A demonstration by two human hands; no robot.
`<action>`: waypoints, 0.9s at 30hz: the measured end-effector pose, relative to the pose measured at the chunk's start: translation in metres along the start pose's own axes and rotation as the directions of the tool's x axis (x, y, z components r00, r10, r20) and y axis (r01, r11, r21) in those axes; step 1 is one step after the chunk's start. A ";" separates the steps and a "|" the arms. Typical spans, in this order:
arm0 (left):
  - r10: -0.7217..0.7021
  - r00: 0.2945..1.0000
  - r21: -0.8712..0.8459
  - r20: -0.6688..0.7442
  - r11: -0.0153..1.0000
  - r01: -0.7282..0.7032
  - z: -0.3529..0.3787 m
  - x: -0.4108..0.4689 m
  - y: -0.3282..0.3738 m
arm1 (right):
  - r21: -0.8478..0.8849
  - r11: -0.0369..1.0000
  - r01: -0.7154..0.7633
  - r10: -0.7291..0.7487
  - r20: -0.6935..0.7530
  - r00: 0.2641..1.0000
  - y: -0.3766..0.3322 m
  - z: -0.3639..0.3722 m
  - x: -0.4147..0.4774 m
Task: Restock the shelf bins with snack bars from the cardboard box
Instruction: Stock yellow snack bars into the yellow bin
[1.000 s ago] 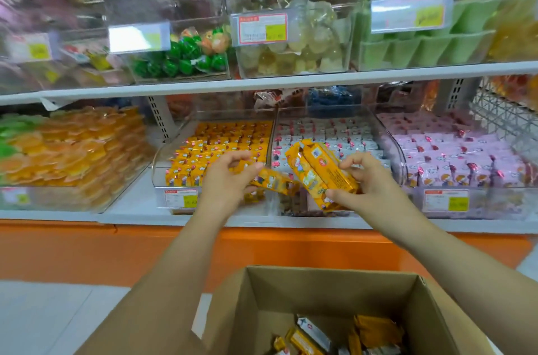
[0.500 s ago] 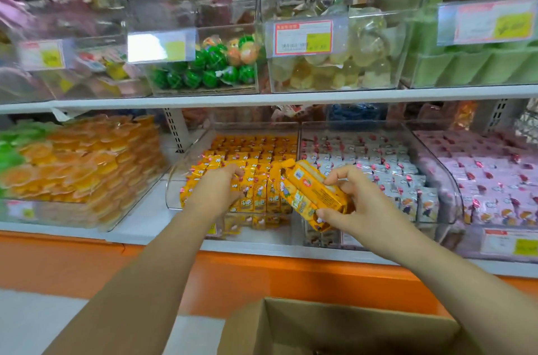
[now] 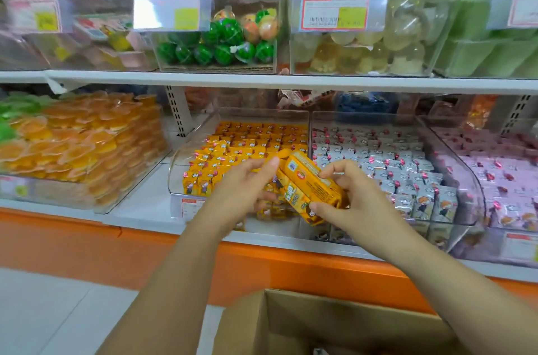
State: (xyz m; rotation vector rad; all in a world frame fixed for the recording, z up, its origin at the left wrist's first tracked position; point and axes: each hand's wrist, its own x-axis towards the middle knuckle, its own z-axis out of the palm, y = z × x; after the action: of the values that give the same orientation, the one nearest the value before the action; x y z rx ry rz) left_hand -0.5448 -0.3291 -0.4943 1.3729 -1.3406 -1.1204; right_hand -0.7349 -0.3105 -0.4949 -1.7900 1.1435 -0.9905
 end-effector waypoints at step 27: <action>0.271 0.956 0.206 -0.113 0.948 -0.244 -0.049 0.037 -0.024 | 0.258 0.921 -0.290 0.278 0.086 0.957 -0.030 0.029 0.079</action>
State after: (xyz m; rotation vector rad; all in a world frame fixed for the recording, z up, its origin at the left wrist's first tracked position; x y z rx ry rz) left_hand -0.4921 -0.3658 -0.5091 1.3374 -1.5038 -0.7230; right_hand -0.6757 -0.3698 -0.4638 -1.3799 1.1411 -0.8768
